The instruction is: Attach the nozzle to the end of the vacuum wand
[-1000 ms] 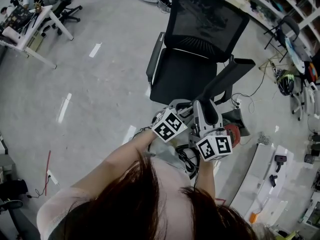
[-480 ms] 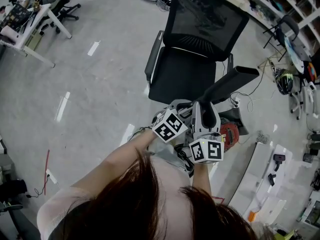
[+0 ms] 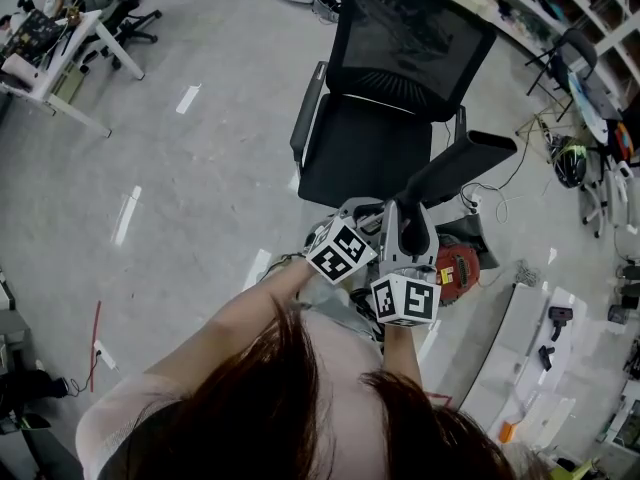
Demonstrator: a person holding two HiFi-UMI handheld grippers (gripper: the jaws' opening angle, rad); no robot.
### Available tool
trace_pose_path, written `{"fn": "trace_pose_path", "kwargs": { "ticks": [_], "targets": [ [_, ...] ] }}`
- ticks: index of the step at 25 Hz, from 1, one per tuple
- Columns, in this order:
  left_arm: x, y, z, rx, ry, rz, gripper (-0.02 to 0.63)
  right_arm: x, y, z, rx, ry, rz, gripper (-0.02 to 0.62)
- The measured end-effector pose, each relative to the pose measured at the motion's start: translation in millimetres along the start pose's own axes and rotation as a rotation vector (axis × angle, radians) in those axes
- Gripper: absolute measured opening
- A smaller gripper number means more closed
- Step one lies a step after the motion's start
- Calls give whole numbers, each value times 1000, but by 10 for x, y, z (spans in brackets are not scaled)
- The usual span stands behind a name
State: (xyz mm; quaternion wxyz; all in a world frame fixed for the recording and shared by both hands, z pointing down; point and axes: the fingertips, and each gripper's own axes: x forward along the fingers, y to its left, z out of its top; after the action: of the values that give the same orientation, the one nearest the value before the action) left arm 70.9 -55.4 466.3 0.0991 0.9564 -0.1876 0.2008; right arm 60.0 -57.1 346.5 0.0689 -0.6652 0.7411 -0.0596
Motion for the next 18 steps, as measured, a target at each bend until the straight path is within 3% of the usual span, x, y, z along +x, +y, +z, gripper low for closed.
{"fn": "trace_pose_path", "kwargs": {
  "ticks": [8,18],
  "targets": [
    [-176,-139,-15,47,-21,-58,156,-163,174,46,-16,48,116,167],
    [-265,-367,-46,89,-33,-121,156,-415,224,80,-16,63,157,167]
  ]
}}
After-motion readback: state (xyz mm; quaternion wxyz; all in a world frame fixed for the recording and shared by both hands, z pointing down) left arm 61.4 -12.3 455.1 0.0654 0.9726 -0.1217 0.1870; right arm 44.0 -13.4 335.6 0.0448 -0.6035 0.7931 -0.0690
